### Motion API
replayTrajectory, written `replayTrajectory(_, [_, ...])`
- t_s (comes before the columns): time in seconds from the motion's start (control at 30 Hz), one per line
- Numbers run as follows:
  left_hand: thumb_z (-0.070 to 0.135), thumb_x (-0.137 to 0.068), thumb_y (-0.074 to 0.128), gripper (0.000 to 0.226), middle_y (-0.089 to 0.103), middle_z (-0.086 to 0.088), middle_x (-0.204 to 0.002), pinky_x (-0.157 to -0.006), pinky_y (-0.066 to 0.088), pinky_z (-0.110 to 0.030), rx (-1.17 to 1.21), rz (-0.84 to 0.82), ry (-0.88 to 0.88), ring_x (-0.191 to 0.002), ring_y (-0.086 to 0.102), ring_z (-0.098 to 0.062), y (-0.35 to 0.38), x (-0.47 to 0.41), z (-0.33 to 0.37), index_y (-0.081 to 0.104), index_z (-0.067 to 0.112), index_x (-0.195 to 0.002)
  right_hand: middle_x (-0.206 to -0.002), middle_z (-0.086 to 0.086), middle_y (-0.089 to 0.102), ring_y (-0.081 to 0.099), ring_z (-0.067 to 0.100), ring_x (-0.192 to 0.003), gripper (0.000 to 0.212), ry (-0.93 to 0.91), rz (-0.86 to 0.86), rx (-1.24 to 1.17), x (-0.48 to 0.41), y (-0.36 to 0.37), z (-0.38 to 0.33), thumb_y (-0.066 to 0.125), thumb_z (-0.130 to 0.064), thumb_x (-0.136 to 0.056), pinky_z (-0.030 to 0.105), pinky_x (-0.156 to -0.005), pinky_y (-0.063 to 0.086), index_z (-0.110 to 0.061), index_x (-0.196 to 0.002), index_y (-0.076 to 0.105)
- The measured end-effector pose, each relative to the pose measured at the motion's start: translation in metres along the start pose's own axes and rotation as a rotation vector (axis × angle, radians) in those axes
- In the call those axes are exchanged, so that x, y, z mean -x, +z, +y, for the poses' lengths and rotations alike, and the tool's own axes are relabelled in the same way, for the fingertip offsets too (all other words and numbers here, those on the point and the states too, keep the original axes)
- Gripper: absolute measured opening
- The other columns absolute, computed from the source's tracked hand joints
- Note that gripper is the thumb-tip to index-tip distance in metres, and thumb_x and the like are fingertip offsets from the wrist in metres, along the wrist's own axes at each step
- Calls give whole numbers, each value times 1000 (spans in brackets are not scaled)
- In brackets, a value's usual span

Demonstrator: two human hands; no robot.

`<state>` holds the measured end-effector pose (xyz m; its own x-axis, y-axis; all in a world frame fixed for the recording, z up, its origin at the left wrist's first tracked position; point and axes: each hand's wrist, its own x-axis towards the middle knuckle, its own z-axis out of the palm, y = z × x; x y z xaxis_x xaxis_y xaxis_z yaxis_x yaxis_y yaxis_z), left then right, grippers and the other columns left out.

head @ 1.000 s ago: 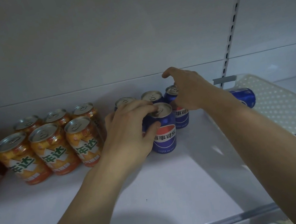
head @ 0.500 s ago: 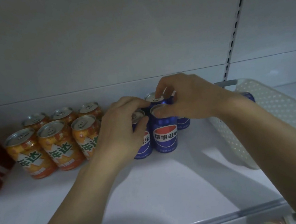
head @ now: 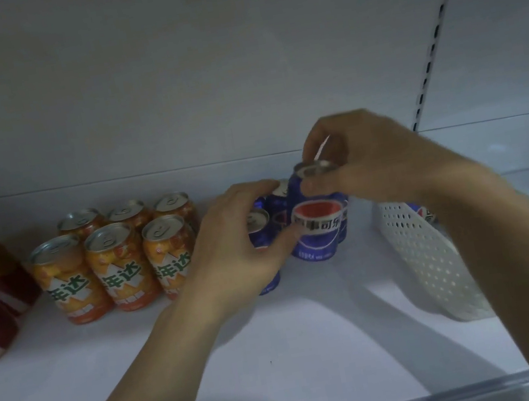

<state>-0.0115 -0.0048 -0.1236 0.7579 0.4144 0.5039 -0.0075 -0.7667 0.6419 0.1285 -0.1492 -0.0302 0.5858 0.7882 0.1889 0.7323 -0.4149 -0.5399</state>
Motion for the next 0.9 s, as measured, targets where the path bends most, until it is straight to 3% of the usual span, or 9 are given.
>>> replayTrajectory(0.1, [53,-72,82,79,53,30,-134,-95,46,-13,64,-64,9,-121,51,11,0,3,12,39,52,-138,-100,-7,72,74,14,-85,27,-23,108,-236,8,-21,-12,80,-41,-81,37,-76,63,-35,-103,67])
replayTrajectory(0.17, [49,-70,85,84,54,35,-130,-92,51,-14,147,-40,30,-120,53,12,3,3,20,32,61,-134,-97,-6,74,75,12,-80,19,-54,167,-347,9,-22,-17,77,-41,-85,36,-75,65,-33,-101,69])
replayTrajectory(0.33, [24,-70,90,86,62,28,-125,-84,57,-18,369,139,30,-112,65,2,8,6,27,43,34,-142,-100,-13,73,72,2,-85,8,-166,256,-456,1,-2,-23,64,-33,-99,18,-71,58,-31,-101,71])
replayTrajectory(0.5, [34,-61,89,87,63,30,-120,-81,57,-17,490,210,-18,-109,67,1,8,6,36,42,42,-135,-105,-3,75,72,10,-95,16,-266,253,-684,-5,15,-26,55,-21,-105,22,-79,57,-21,-108,71])
replayTrajectory(0.6, [38,-56,88,95,64,27,-119,-80,58,-18,523,254,-26,-107,68,-1,7,7,39,44,32,-140,-102,-3,75,73,11,-93,18,-303,295,-745,-8,21,-34,55,-19,-105,23,-77,57,-18,-107,73])
replayTrajectory(0.9, [13,-58,95,96,69,15,-115,-77,60,-22,563,373,-84,-102,71,-8,2,5,30,46,31,-139,-100,-7,77,74,6,-87,16,-385,312,-836,-22,35,-56,57,-13,-104,16,-71,55,-12,-106,73])
